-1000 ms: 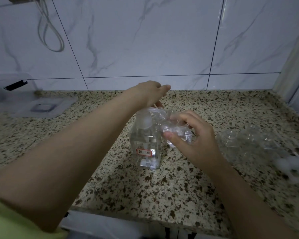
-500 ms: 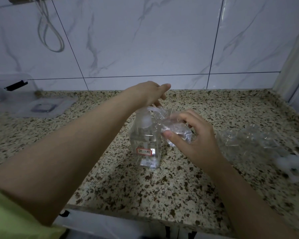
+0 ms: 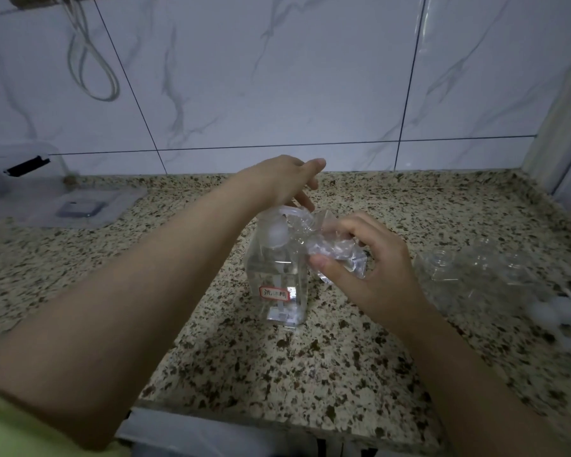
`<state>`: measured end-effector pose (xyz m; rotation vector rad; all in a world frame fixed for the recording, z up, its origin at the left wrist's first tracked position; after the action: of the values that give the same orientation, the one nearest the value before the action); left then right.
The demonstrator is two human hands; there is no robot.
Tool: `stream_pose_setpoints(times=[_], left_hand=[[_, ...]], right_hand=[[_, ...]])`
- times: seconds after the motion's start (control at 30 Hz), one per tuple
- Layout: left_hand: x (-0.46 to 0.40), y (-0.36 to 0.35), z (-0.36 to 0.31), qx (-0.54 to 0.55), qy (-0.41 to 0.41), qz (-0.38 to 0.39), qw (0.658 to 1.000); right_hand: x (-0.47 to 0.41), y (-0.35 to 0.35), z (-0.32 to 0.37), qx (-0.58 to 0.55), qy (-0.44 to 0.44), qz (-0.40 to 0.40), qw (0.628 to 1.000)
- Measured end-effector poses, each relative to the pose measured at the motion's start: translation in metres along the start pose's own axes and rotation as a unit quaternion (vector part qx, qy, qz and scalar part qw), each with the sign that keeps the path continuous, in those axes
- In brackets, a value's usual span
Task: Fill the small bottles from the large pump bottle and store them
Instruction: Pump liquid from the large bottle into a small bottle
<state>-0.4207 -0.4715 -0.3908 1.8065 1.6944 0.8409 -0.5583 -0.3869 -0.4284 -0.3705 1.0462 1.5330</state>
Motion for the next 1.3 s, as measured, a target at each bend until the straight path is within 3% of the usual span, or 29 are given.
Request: stream_pose_setpoints(times=[0.4, 0.5, 0.93, 1.3], left_hand=[[0.002, -0.005, -0.002, -0.009, 0.005, 0.029, 1.0], [0.008, -0.006, -0.005, -0.054, 0.015, 0.041, 0.998], [0.006, 0.001, -0.006, -0.053, 0.005, -0.002, 0.999], [0.006, -0.002, -0.009, -0.073, 0.002, 0.016, 0.997]], right_hand=[[0.001, 0.002, -0.003, -0.004, -0.003, -0.008, 1.0], [0.0, 0.002, -0.003, -0.005, -0.001, -0.008, 1.0], [0.0, 0.004, 0.002, -0.004, 0.013, -0.02, 1.0], [0.001, 0.003, 0.0, -0.004, 0.009, -0.017, 1.0]])
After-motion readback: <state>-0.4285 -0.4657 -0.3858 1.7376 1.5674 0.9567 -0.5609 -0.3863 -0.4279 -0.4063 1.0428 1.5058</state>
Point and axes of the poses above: each hand's wrist, its own x-axis away from the middle knuckle, its own y-axis out of the back of the hand, z = x × y, the point moved 10 cm from there along -x, towards the middle knuckle, and after that the axes turned 7 degrees about x, right-handed, at the moved point
